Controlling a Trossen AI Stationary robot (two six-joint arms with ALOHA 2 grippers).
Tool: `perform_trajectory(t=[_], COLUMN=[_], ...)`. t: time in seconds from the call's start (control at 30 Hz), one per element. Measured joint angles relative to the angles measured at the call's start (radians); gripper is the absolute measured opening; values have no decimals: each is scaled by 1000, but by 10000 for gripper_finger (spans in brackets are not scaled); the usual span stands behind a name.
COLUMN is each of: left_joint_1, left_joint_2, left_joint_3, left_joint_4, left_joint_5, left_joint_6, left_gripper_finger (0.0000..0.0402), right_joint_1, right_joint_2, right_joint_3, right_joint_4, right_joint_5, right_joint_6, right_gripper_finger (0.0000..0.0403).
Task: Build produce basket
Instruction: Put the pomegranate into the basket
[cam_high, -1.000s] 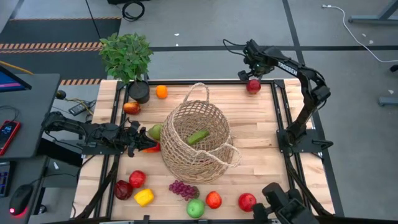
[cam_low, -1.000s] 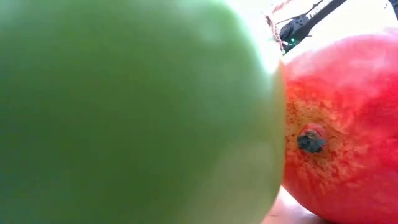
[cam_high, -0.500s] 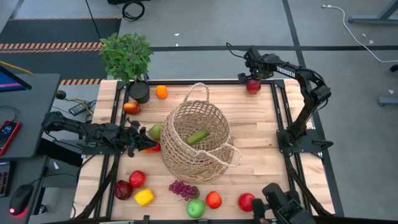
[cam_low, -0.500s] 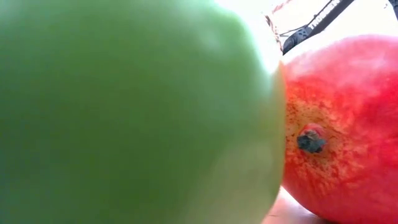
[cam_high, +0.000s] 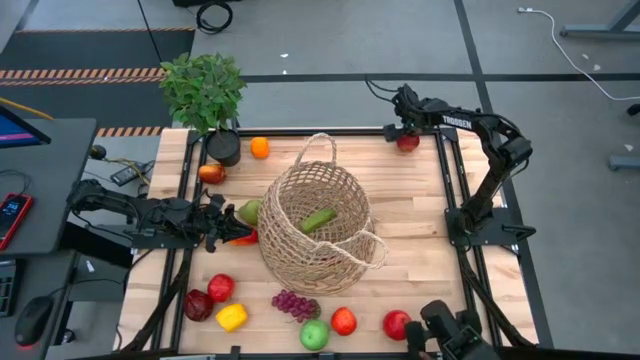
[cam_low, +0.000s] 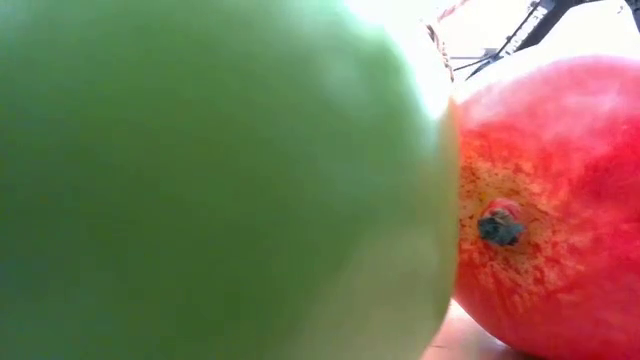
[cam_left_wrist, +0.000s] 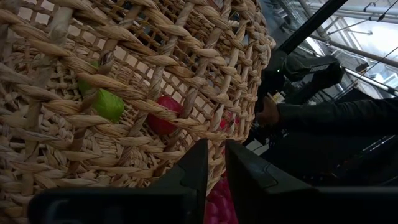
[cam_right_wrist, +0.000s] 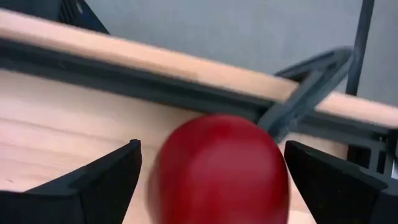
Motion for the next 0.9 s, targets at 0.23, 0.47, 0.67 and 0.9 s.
perform_trajectory(t=[0.23,0.47,0.67,0.9], left_joint_1=[0,0,0,0], left_joint_2=[0,0,0,0], left_joint_3=[0,0,0,0], left_joint_4=[0,0,0,0], left_joint_5=[0,0,0,0], left_joint_6=[0,0,0,0], left_gripper_finger=[59,61,61,59], right_joint_1=[21,49,67,90], right_joint_2=[-4,-5,-4,-3], right_joint_3=[-41,-47,-47,-41], right_joint_4=[-2,-12,-31,-42], right_joint_5=[17,50,53,64], right_joint_6=[22,21,19,19], right_gripper_finger=[398,382,371,370])
